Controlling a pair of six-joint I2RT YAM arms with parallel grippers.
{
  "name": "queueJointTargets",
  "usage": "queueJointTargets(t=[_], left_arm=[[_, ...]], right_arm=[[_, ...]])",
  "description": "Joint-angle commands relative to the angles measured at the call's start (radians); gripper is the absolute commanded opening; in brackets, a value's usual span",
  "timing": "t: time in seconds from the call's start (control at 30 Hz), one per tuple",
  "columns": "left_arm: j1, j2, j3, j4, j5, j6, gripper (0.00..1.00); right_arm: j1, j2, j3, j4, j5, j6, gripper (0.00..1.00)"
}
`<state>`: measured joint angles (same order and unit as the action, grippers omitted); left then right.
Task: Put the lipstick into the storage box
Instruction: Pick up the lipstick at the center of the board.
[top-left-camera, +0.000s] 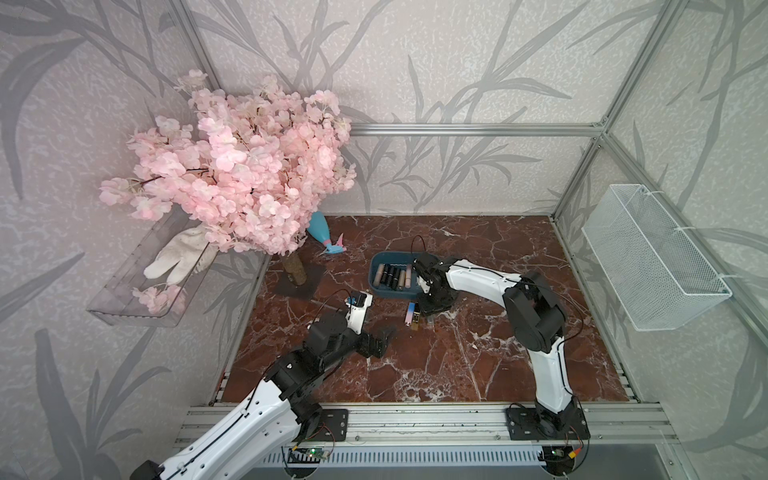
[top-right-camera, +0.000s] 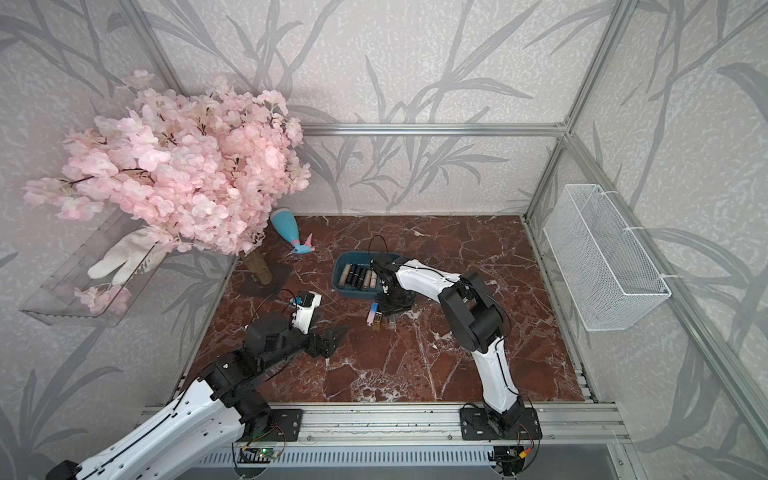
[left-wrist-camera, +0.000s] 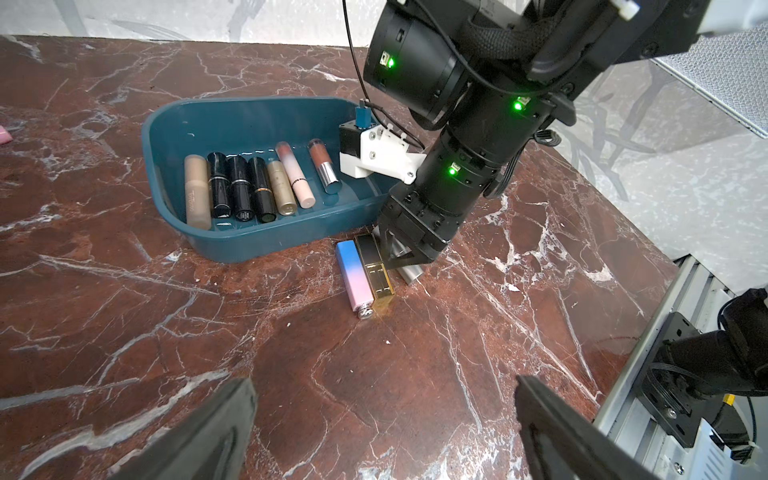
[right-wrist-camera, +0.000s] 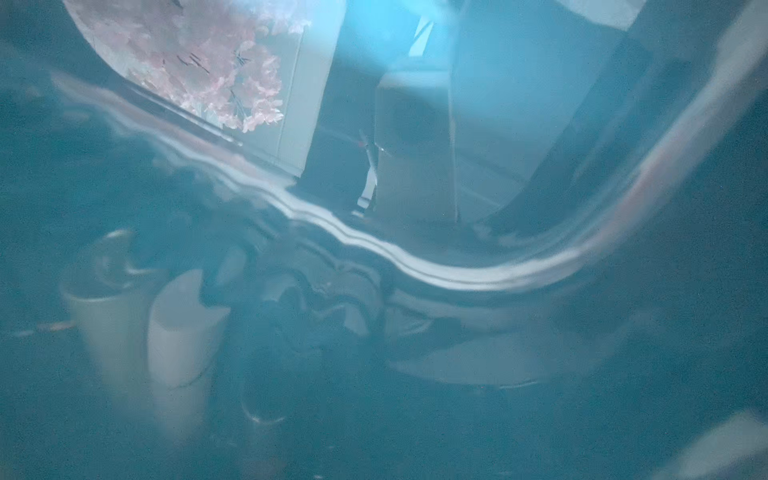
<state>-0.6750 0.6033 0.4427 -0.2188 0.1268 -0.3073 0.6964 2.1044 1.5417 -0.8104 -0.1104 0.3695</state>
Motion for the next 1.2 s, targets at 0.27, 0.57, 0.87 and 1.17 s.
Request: queueJointTargets(t=[0.27, 0.57, 0.87, 1.17], left_arm=[[-0.003, 0.038, 0.014, 0.044, -0.006, -0.003, 1.00], [-0.003, 0.137, 0.026, 0.157, 0.013, -0.017, 1.00], [-0.003, 0.225, 0.078, 0.213, 0.038, -0.022, 1.00], [-0.003, 0.234, 0.116, 0.197, 0.018, -0.033, 1.00]], right_arm=[[-0.005, -0.084, -0.055, -0.017, 0.020, -0.026, 0.26], [-0.005, -0.279, -0.154, -0.038, -0.123, -0.010, 0.24], [-0.100, -0.444, -0.149, -0.045, -0.266, 0.092, 0.24], [-0.198, -0.356, 0.047, -0.055, -0.302, 0.149, 0.24]])
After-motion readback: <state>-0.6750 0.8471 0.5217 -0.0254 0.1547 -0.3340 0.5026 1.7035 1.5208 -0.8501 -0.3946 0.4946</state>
